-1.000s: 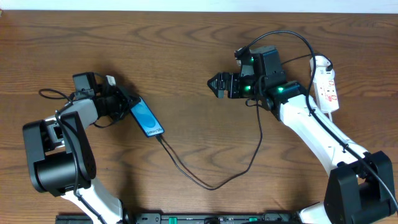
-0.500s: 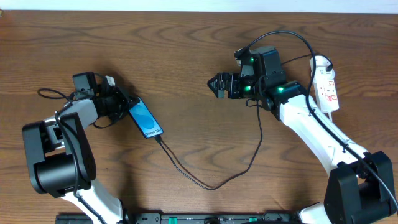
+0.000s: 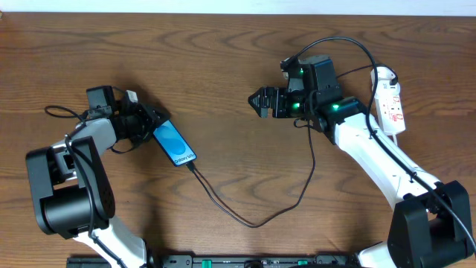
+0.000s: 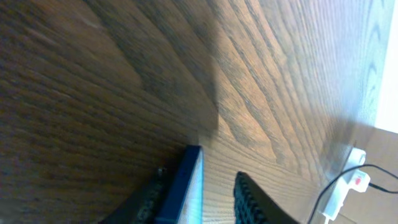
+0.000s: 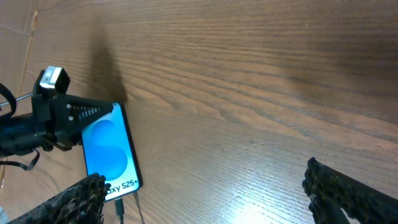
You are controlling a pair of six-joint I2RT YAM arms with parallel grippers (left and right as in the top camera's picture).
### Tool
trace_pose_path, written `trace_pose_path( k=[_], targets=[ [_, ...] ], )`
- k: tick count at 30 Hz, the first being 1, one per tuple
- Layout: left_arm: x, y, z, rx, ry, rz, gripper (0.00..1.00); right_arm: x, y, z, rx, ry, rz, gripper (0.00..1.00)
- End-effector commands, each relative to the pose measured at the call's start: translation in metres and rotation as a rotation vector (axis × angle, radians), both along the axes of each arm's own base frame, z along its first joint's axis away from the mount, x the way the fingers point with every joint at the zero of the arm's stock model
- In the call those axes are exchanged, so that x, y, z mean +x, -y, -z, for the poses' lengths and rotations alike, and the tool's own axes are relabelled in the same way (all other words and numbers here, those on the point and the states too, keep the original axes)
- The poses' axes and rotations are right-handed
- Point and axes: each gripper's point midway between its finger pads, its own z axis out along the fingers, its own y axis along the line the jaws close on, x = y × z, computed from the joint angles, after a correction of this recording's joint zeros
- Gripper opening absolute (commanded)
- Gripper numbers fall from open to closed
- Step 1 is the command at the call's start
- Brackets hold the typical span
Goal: Plug charger to phone and switch on socket
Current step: 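Lower the cabled phone toward the table with the left gripper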
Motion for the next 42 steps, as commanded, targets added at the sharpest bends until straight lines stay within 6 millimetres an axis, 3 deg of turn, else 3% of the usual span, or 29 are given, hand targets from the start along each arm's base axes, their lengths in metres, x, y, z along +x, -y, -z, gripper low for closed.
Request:
trace_pose_path(
  k=[1,6,26,42],
  targets=[
    [0.000,-0.004,0.001,0.030,-0.010,-0.008,0.44,0.002,-0.002,-0.016,0.002,0.045,-0.014,0.99],
    [-0.002,-0.004,0.002,0.027,-0.020,-0.008,0.61,0.002,-0.002,-0.015,0.002,0.044,-0.014,0.99],
    [-0.011,-0.002,0.006,0.019,-0.067,-0.009,0.91,0.001,-0.002,-0.015,0.000,0.043,-0.016,0.99],
    [-0.030,-0.010,0.019,0.073,-0.177,-0.041,0.93,0.001,-0.002,-0.015,-0.001,0.042,-0.017,0.99]
  ],
)
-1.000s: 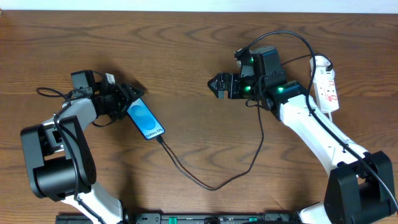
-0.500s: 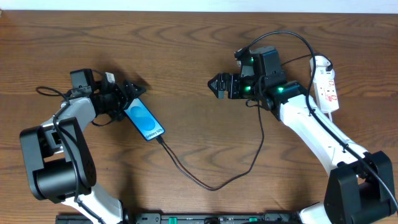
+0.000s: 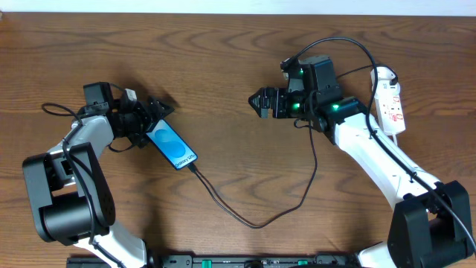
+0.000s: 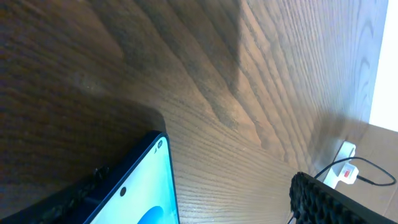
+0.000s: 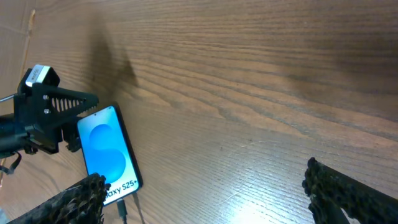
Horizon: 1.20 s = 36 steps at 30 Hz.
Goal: Plug charger to phone and switch on socket
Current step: 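Lower the cabled phone toward the table with the left gripper, then set the phone flat screen-up on the table with the left gripper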
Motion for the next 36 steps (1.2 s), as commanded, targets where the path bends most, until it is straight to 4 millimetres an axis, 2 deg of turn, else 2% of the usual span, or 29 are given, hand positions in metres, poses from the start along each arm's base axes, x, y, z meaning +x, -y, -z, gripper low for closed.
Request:
trace_pose_path(
  k=[1,7,36],
  targets=[
    [-0.024,-0.014,0.035,0.099,-0.144,-0.047,0.94,0.002,-0.003,-0.016,0.004,0.048,-0.017,0.99],
    [-0.035,-0.020,0.042,0.135,-0.208,-0.067,0.94,0.001,-0.002,-0.015,0.002,0.044,-0.018,0.99],
    [-0.059,-0.019,0.048,0.135,-0.331,-0.091,0.94,-0.001,-0.002,-0.014,-0.002,0.034,-0.018,0.99]
  ],
)
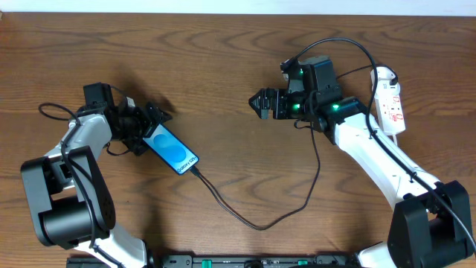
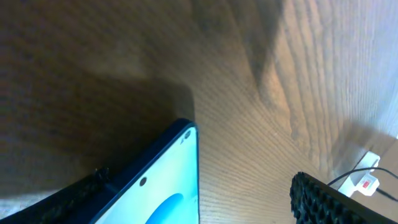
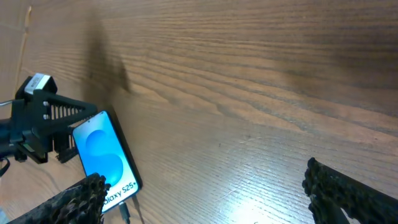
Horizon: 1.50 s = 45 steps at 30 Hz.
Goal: Plug charger to phone and switch on socket
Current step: 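Set the phone flat screen-up on the table with the left gripper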
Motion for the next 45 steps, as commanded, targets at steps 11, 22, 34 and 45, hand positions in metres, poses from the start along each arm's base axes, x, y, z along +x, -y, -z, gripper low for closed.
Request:
trace_pose_path(
  k=[11,22,34,45],
  targets=[
    [-0.035,-0.016,0.044,0.112,-0.191,-0.059,0.94,0.001,-0.002,-0.015,0.003,0.045,-0.018,0.99],
    [-0.042,-0.019,0.047,0.127,-0.232,-0.078,0.94,0.001,-0.002,-0.015,0.003,0.045,-0.018,0.99],
    [-0.046,-0.018,0.047,0.122,-0.251,-0.079,0.94,0.001,-0.002,-0.015,0.003,0.045,-0.018,0.99],
    [-0.048,-0.017,0.047,0.121,-0.258,-0.078,0.94,0.001,-0.002,-0.015,0.003,0.045,-0.018,0.99]
  ],
)
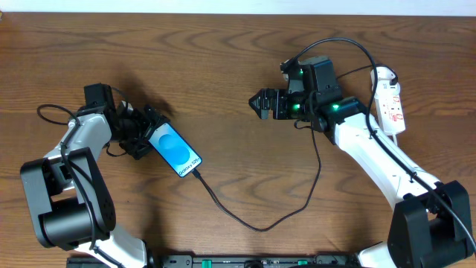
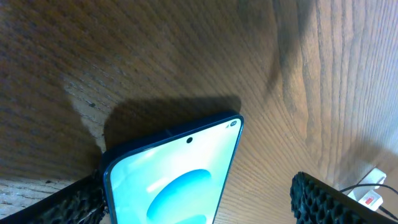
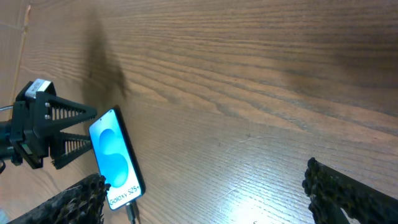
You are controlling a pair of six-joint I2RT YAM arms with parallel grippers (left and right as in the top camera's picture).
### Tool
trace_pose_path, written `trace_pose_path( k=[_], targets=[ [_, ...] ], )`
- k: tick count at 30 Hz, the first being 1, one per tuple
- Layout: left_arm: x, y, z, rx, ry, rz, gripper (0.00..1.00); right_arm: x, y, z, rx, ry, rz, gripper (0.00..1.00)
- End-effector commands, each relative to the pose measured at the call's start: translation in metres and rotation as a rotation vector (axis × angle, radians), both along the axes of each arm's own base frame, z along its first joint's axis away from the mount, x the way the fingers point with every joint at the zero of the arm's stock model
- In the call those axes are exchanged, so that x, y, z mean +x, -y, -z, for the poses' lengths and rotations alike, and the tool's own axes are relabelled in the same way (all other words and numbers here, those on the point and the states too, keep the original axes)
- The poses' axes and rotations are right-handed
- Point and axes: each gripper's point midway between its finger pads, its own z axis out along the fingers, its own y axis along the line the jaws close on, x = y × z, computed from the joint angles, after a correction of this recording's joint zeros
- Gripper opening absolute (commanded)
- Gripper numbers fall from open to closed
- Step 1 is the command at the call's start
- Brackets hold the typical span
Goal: Plug charger to phone and switch on socket
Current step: 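Set the phone flat screen-up on the table with the left gripper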
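The phone (image 1: 175,150) lies flat on the wooden table, its blue screen lit, with the black charger cable (image 1: 253,222) plugged into its lower end. My left gripper (image 1: 151,135) stands open at the phone's top end. In the left wrist view the phone (image 2: 177,167) lies between the spread fingers (image 2: 68,204), its edge close to the left one. The white socket strip (image 1: 389,100) lies at the far right with the cable's plug in it. My right gripper (image 1: 258,103) hangs open mid-table, holding nothing. The right wrist view shows the phone (image 3: 117,160) far off.
The cable loops across the front middle of the table and runs up past the right arm to the strip. Bare wood lies between the phone and my right gripper. The strip sits behind the right arm's forearm (image 1: 372,149).
The phone has turned a little and its lower end sits slightly nearer the front. More of its screen now lies between my open left fingers. The right arm has not moved.
My left gripper was first shut on the phone's top end, the cable plugged in. Then it stood open with the phone lying flat. Since then the phone shifted slightly and turned, the gripper staying open around its top. The right gripper hung open throughout.
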Motion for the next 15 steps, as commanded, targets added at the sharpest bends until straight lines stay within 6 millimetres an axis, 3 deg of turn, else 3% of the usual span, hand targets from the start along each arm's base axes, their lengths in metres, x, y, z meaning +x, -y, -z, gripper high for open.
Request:
trace_pose_path(
  k=[1,15],
  targets=[
    [-0.0387,-0.0126,0.0441,0.096,-0.183,-0.022,0.94,0.0019,-0.0026,-0.0158,0.005,0.046,-0.015,0.99],
    [-0.0334,-0.0213,0.0417,0.148,-0.159,-0.018,0.94,0.0018,-0.0025,-0.0157,0.003,0.047,-0.018,0.99]
  ],
)
